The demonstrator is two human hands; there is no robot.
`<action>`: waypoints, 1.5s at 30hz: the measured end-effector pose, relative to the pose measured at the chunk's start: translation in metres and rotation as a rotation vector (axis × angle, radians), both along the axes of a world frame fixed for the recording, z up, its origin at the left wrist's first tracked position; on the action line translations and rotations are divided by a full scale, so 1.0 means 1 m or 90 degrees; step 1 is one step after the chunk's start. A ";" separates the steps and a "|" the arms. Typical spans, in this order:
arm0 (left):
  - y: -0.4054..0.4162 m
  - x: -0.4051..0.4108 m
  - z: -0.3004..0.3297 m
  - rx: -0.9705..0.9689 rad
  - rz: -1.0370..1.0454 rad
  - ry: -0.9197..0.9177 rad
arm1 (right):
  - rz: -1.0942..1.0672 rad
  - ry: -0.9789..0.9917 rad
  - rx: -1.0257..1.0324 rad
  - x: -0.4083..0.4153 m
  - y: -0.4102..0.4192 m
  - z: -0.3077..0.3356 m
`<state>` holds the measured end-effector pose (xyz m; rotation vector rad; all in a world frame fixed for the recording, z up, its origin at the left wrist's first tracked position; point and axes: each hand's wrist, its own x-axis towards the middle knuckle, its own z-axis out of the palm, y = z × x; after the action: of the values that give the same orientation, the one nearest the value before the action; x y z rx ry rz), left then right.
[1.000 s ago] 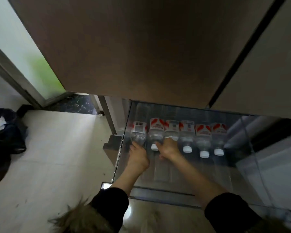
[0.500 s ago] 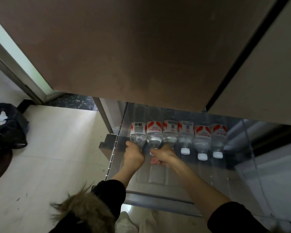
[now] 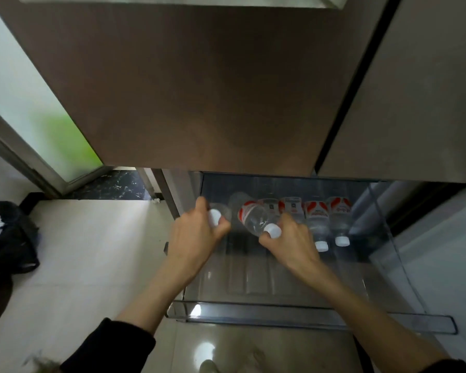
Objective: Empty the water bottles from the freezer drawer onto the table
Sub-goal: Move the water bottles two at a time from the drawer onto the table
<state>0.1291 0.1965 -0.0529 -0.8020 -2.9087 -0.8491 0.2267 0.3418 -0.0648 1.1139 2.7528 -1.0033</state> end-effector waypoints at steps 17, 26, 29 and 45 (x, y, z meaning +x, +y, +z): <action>-0.022 -0.014 -0.003 0.070 -0.171 -0.094 | 0.058 0.213 0.024 -0.017 -0.008 0.019; -0.032 -0.008 -0.021 0.172 -0.230 -0.160 | 0.145 0.214 -0.004 0.004 -0.012 0.000; -0.032 -0.001 -0.021 0.235 -0.197 -0.237 | 0.095 0.228 -0.014 0.009 -0.008 -0.003; -0.042 0.020 0.046 0.437 -0.029 -0.129 | 0.115 0.483 -0.053 0.011 -0.022 0.068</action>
<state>0.1489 0.1546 -0.0068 -0.7344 -2.4409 -1.8662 0.2382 0.3203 0.0031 0.5128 3.2087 -1.7839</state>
